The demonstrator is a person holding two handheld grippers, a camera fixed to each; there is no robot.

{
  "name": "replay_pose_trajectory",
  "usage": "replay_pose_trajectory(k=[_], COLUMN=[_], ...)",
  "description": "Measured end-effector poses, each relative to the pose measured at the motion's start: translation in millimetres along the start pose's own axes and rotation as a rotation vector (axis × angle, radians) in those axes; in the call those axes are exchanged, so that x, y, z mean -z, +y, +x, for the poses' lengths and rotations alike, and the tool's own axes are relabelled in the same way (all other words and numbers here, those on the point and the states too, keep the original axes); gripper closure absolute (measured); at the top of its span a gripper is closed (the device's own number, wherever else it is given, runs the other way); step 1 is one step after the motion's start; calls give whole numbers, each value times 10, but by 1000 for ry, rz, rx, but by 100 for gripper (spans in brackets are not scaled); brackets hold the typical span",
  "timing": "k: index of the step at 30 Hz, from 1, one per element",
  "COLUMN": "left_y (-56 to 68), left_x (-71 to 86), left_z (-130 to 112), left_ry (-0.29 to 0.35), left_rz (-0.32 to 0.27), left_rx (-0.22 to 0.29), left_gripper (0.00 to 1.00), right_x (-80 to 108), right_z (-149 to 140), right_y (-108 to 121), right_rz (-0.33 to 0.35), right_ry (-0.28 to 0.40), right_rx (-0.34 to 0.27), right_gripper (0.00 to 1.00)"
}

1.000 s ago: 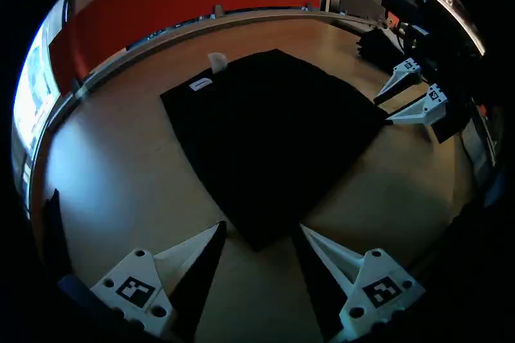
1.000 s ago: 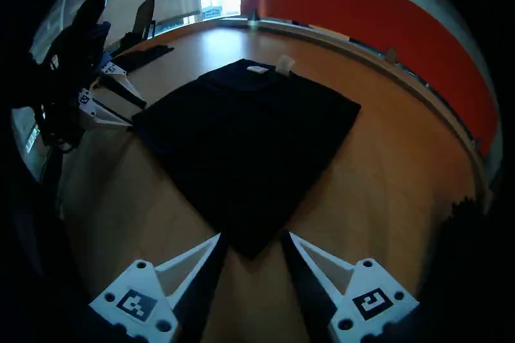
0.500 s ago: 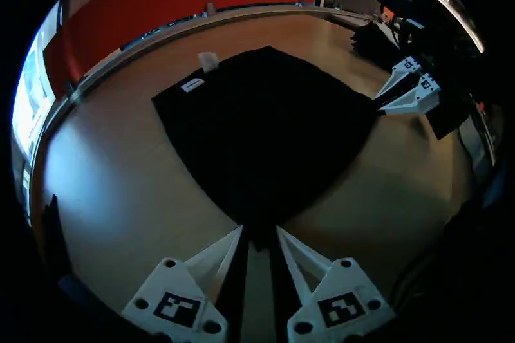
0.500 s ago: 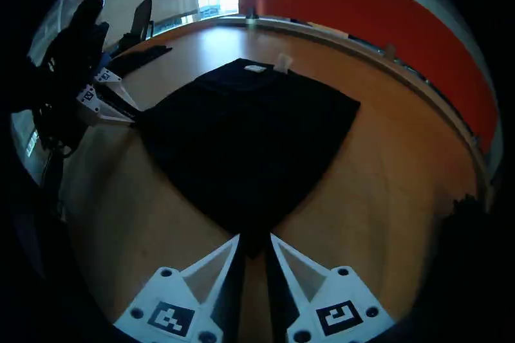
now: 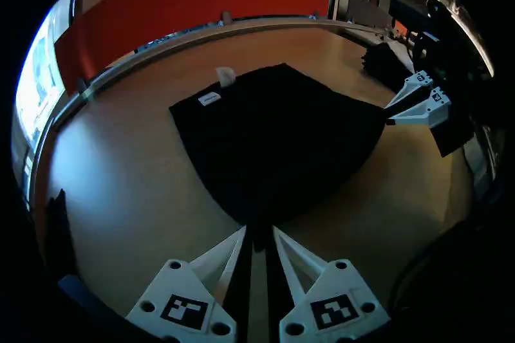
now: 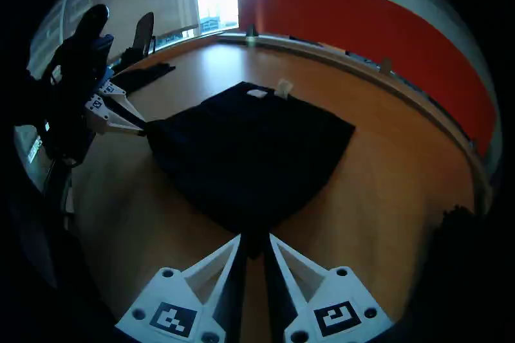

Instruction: Fold towel

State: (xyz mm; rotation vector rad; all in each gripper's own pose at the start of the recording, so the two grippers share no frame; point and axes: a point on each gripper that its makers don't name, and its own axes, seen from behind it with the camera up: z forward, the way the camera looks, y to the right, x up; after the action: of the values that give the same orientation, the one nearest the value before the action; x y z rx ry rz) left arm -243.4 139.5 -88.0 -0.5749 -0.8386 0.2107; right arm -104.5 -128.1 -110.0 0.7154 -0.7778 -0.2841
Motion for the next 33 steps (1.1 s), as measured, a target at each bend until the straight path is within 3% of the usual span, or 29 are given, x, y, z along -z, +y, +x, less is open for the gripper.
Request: replay_pose_trajectory(k=[12, 22, 33], left_y=[-66, 61, 161], left_x=[471, 823, 1039], left_z=[366, 530, 583], left_ry=[58, 87, 95], left_rz=[33, 24, 10], left_rx=[18, 40, 45], left_gripper=[87, 87, 87], right_x=[417, 774, 1029], right_z=[481, 617, 654], right_y=[-45, -105, -208], right_rz=[-23, -35, -28], right_ry=[97, 126, 139], right_rx=[-6, 4, -8], right_gripper=[84, 84, 84])
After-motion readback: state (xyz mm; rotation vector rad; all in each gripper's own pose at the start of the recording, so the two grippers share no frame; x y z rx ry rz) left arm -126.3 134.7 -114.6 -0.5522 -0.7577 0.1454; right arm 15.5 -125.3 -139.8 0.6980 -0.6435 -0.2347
